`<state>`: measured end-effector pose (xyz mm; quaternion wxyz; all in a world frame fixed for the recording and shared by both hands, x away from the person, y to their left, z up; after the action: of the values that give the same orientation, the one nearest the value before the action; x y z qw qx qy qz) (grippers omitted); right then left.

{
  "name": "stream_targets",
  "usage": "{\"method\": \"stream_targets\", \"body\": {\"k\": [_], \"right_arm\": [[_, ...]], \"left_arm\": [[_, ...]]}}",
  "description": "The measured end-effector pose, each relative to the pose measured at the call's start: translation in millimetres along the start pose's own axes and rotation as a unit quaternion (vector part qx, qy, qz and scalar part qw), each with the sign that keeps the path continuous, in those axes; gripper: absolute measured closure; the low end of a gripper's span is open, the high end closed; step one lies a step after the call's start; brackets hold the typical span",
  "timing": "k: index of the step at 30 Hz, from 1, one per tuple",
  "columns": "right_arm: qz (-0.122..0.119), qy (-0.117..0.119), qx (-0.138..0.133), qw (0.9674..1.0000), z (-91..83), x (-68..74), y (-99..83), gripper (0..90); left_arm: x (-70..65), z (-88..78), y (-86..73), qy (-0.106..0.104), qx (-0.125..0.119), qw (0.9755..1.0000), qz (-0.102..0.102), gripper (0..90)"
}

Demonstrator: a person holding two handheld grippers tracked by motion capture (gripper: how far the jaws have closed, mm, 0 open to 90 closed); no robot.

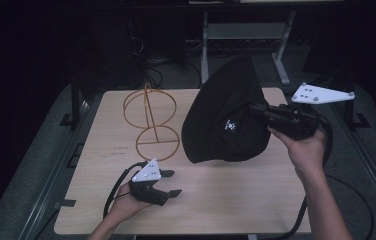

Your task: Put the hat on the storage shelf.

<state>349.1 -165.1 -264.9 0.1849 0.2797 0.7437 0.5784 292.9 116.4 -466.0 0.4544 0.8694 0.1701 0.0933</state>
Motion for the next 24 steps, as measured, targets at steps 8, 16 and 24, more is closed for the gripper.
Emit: {"method": "stream_targets", "body": {"k": [8,16,24], "right_arm": [[-0.01,0.007,0.006,0.9999,22.7,2.5,22.6,88.0],[-0.015,0.018,0.015,0.9996,43.6,6.9,37.4,88.0],[-0.023,0.035,0.012,0.9991,65.4,12.3,56.1,88.0]], "left_arm": [[-4.5,2.8,1.1,-0.007,0.0,1.0,0.006,32.4],[-2.0,2.4,0.1,0.002,0.004,0.9999,0.013,29.1],[-4.5,3.0,-2.1,-0.005,0.011,0.9997,0.022,29.2]]}}
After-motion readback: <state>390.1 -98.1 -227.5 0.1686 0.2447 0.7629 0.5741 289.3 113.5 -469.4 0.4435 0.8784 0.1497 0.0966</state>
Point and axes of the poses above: each handheld gripper's, and its own axes: z roughly forward along the jaws, y roughly out of its top, x roughly to its left, the point moved 7 cm from there along z, roughly forward along the jaws, and after that the axes turned 1 degree about y, right-handed, at the moved point
